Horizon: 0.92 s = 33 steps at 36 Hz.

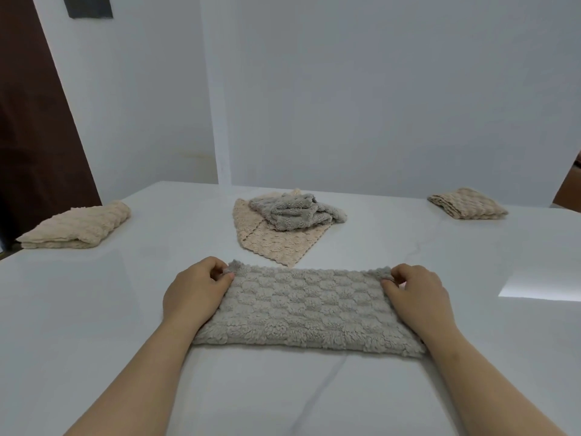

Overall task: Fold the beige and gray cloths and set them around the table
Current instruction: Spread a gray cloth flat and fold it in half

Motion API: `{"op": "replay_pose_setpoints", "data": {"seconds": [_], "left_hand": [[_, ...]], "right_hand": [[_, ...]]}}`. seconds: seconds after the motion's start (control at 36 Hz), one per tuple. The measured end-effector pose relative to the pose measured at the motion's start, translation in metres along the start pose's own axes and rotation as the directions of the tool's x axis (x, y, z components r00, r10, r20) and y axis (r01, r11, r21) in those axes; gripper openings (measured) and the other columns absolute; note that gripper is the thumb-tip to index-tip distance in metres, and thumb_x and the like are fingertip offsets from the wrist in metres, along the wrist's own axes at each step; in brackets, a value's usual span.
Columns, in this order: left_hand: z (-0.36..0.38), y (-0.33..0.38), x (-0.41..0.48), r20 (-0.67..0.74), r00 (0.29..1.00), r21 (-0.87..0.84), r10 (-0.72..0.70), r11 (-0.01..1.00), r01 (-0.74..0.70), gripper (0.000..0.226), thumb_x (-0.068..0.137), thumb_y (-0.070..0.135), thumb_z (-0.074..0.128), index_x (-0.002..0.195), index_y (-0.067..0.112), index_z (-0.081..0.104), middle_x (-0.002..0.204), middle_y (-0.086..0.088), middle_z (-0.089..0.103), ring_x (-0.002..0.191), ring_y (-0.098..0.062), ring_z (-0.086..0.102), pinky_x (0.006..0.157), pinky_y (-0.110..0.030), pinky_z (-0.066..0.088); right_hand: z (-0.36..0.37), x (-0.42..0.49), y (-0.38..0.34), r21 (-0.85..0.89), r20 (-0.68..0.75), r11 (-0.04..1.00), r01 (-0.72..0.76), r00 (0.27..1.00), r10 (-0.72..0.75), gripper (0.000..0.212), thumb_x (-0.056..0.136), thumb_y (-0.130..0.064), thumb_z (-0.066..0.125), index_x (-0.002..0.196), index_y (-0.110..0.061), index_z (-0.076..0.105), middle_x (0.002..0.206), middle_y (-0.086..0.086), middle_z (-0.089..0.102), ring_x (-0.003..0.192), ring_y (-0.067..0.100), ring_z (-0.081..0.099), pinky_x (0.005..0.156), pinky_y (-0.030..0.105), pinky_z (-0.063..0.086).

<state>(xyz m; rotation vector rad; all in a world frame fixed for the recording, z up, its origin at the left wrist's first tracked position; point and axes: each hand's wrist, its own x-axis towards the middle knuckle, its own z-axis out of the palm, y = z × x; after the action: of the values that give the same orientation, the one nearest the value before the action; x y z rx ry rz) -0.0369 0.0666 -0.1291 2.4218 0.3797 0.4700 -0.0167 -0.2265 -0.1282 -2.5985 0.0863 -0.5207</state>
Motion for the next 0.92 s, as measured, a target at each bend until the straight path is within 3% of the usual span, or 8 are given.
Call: {"op": "replay_pose_setpoints", "data": {"seconds": [0.11, 0.22, 0.42, 0.61, 0.78, 0.86, 0.92], "left_hand": [[0.002, 0.0, 0.0, 0.021, 1.0, 0.123, 0.015, 0.992, -0.018, 0.028, 0.091, 0.037, 0.052, 0.114, 0.022, 0.06, 0.118, 0.002, 0.06, 0.11, -0.022, 0.051, 0.077, -0.031, 0.042], [0.002, 0.001, 0.001, 0.069, 0.998, 0.266, 0.011, 0.964, -0.029, 0.035, 0.093, 0.038, 0.046, 0.124, 0.023, 0.054, 0.127, -0.001, 0.058, 0.12, -0.029, 0.043, 0.09, -0.036, 0.039], [0.003, 0.002, -0.002, 0.058, 0.996, 0.132, 0.075, 0.988, -0.082, 0.025, 0.091, 0.023, 0.053, 0.112, 0.021, 0.065, 0.11, -0.003, 0.066, 0.108, -0.026, 0.053, 0.086, -0.034, 0.042], [-0.002, 0.005, -0.004, 0.006, 0.998, -0.153, 0.058, 0.987, -0.056, 0.026, 0.087, 0.002, 0.049, 0.085, 0.025, 0.06, 0.08, 0.002, 0.053, 0.071, -0.017, 0.046, 0.058, -0.025, 0.033], [-0.006, 0.004, -0.005, 0.028, 0.999, -0.444, -0.027, 0.895, 0.037, 0.036, 0.085, -0.002, 0.054, 0.07, 0.029, 0.061, 0.086, 0.005, 0.06, 0.057, -0.012, 0.047, 0.053, -0.022, 0.035], [-0.01, 0.002, -0.006, 0.111, 0.992, -0.585, -0.067, 0.802, 0.12, 0.032, 0.085, -0.005, 0.056, 0.072, 0.024, 0.065, 0.079, 0.005, 0.062, 0.055, -0.013, 0.043, 0.05, -0.022, 0.033], [-0.014, 0.002, -0.008, 0.172, 0.981, -0.667, -0.084, 0.723, 0.179, 0.03, 0.084, -0.008, 0.056, 0.074, 0.019, 0.066, 0.075, -0.002, 0.061, 0.062, -0.015, 0.05, 0.056, -0.022, 0.039]], "right_hand": [[0.003, -0.001, -0.001, -0.157, 0.046, 0.987, 0.015, 0.999, -0.008, 0.025, 0.094, -0.028, 0.042, 0.108, -0.016, 0.058, 0.106, 0.006, 0.064, 0.106, 0.028, 0.049, 0.08, 0.034, 0.034], [0.004, -0.002, -0.003, -0.144, 0.069, 0.989, 0.035, 0.997, -0.025, 0.022, 0.093, -0.025, 0.041, 0.107, -0.018, 0.056, 0.101, 0.006, 0.065, 0.104, 0.028, 0.051, 0.075, 0.033, 0.031], [0.003, -0.003, -0.005, 0.0, 0.104, 1.0, 0.015, 0.995, -0.015, 0.021, 0.089, -0.017, 0.047, 0.104, -0.021, 0.062, 0.102, 0.003, 0.067, 0.106, 0.027, 0.052, 0.08, 0.033, 0.035], [0.001, -0.006, -0.01, -0.121, 0.169, 0.991, 0.06, 0.985, -0.039, 0.027, 0.094, -0.02, 0.037, 0.116, -0.023, 0.054, 0.113, 0.003, 0.062, 0.118, 0.025, 0.042, 0.093, 0.035, 0.031], [0.001, -0.008, -0.01, 0.004, 0.097, 0.993, 0.116, 0.989, -0.115, 0.026, 0.085, -0.005, 0.046, 0.098, -0.02, 0.063, 0.097, 0.001, 0.067, 0.097, 0.024, 0.054, 0.079, 0.03, 0.038], [-0.002, -0.008, -0.012, 0.291, 0.076, 0.956, 0.03, 0.996, -0.055, 0.027, 0.08, 0.004, 0.048, 0.079, -0.019, 0.061, 0.082, 0.0, 0.063, 0.064, 0.014, 0.054, 0.056, 0.014, 0.04], [-0.004, -0.008, -0.013, 0.504, 0.1, 0.859, -0.088, 0.994, 0.044, 0.031, 0.078, 0.006, 0.048, 0.071, -0.022, 0.06, 0.071, -0.002, 0.061, 0.047, 0.011, 0.048, 0.046, 0.017, 0.038]]}}
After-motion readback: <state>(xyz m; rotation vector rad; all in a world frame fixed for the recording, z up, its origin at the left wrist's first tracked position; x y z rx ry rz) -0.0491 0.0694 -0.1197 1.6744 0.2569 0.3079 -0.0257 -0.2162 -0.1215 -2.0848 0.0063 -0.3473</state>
